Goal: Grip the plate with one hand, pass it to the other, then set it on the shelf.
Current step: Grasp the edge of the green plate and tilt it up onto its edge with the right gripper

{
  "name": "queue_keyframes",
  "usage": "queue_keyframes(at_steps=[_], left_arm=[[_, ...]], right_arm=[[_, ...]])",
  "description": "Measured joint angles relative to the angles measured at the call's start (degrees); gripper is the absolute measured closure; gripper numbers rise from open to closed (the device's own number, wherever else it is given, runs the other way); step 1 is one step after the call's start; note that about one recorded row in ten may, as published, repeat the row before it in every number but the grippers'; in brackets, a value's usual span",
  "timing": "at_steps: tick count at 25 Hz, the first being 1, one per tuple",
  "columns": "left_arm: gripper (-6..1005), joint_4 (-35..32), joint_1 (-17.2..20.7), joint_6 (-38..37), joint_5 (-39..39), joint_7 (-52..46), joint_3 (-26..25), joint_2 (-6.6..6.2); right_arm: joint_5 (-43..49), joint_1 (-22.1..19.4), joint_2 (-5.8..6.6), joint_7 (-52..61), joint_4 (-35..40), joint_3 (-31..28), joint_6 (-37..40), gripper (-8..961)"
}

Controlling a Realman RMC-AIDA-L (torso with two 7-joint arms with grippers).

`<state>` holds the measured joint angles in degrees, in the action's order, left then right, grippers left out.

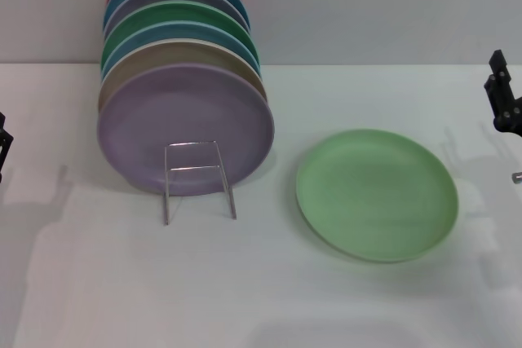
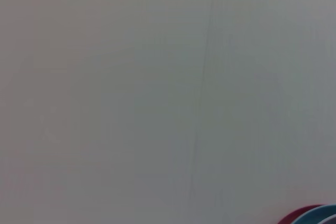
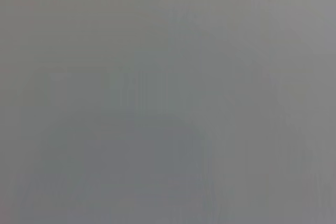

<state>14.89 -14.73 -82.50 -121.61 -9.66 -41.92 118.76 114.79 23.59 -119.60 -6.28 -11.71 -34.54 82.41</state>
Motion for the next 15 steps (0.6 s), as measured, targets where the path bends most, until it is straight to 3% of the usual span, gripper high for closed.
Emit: queue_keyframes(at_steps=[15], left_arm=[[165, -0.27, -1.81, -0.01, -0.29, -0.01, 0.07, -0.16]], right_arm=[[-0.28, 1.6, 0.04, -0.74, -2.13, -1.73, -2.63, 398]])
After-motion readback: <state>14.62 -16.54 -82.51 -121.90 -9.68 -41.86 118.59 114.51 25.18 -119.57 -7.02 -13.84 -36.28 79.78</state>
